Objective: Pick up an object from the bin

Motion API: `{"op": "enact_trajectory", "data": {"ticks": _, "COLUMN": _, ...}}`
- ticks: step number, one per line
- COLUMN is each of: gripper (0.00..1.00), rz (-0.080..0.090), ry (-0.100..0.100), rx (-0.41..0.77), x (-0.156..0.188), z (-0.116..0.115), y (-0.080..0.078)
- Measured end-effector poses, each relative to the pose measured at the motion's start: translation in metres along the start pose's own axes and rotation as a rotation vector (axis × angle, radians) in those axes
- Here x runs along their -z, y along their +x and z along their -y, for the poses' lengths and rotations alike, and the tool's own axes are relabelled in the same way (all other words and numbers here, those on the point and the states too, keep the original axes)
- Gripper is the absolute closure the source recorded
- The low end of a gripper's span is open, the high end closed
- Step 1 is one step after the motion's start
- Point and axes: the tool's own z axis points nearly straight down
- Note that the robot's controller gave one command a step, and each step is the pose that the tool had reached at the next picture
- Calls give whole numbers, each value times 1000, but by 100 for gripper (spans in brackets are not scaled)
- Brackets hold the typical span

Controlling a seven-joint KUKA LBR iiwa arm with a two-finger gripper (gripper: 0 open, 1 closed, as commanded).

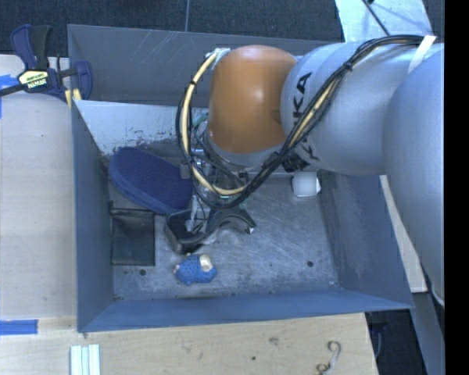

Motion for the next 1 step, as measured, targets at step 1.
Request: {"op": "enact_trajectory", "data": {"ticks": 1, "gripper": 0, "rz": 7, "ry": -9, "rx": 276, "x": -81, "z": 23, "y": 16}}
